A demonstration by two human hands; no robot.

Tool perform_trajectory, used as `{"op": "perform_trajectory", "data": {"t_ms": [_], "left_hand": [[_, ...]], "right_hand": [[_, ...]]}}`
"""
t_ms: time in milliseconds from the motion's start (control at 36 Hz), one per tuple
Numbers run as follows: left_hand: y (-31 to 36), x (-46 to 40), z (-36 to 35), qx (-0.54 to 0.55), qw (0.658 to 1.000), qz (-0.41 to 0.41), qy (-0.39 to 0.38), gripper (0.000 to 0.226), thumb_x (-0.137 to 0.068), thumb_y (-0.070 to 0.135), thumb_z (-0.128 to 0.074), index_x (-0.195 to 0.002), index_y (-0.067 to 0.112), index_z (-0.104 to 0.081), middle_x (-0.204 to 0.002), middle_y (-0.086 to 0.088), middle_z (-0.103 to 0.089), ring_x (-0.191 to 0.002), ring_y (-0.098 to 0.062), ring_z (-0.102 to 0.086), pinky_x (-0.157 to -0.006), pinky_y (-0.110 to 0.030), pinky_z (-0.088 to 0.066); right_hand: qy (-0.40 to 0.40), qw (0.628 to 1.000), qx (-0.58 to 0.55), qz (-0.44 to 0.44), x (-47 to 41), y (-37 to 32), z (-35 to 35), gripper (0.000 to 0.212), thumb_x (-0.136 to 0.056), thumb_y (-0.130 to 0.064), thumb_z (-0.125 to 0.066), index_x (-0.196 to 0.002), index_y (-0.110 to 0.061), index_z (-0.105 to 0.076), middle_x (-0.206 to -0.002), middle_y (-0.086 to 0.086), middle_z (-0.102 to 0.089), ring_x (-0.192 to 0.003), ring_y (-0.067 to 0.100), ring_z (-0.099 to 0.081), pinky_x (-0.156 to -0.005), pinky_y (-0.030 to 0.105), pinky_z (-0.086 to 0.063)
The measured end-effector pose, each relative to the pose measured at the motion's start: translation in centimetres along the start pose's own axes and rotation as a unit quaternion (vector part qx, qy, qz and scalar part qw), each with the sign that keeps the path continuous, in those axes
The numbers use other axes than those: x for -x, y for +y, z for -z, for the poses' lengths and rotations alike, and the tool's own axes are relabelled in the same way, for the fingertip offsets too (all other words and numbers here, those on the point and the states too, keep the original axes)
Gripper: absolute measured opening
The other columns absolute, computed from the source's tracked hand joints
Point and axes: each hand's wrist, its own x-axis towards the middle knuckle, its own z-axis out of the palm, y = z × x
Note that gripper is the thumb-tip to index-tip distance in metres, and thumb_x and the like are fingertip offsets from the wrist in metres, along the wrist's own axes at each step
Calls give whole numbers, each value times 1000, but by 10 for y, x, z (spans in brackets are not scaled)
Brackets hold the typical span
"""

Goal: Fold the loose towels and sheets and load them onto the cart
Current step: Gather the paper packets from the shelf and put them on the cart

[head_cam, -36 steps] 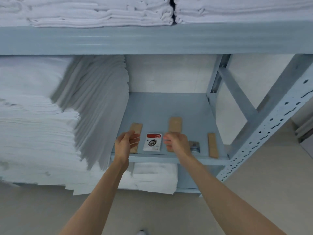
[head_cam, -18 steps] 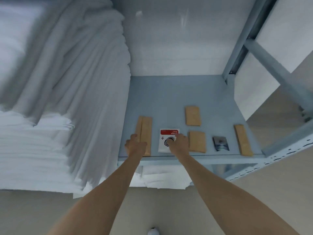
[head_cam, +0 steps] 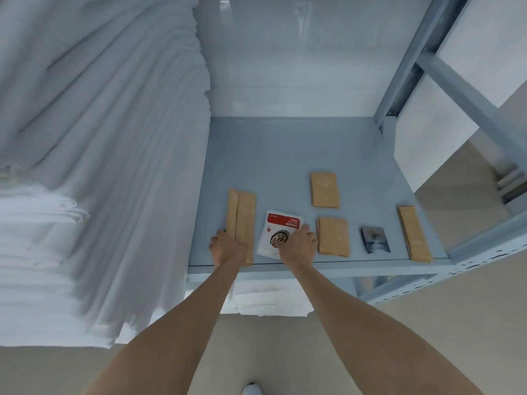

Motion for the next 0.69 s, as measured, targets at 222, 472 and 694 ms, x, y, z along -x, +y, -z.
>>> {"op": "perform_trajectory", "data": {"t_ms": [222,472,694], "left_hand": [[0,15,3,111,993,16,-36,38,-88,12,-62,-122,4,-48,-118,-14,-55,-102,-31,-56,-83,-41,-52],[31,85,28,339,932,20,-123,48,-72,-3,-68,-118,2,-55,-108,-17,-69,-94,-33,-69,-79,-47,-61],[94,167,27,418,876,-67,-233,37,-82,-10,-53,-116,4,-58,-104,-16,-73,-84,-29,-72,-61,-37,-60]], "right_hand": [[-25,987,-153,-37,8,4,0,44,-89,-12,-68,-123,-3,-43,-127,17,-50,-114,33,-54,-85,34,-46],[-45,866,-491,-80,60,22,66,31,-87,4,-60,-115,-8,-59,-106,8,-71,-96,23,-69,-62,27,-58],[-22,757,-651,-56,103,78,173,31,-89,4,-62,-116,-11,-58,-101,13,-73,-83,30,-74,-58,41,-60]]}}
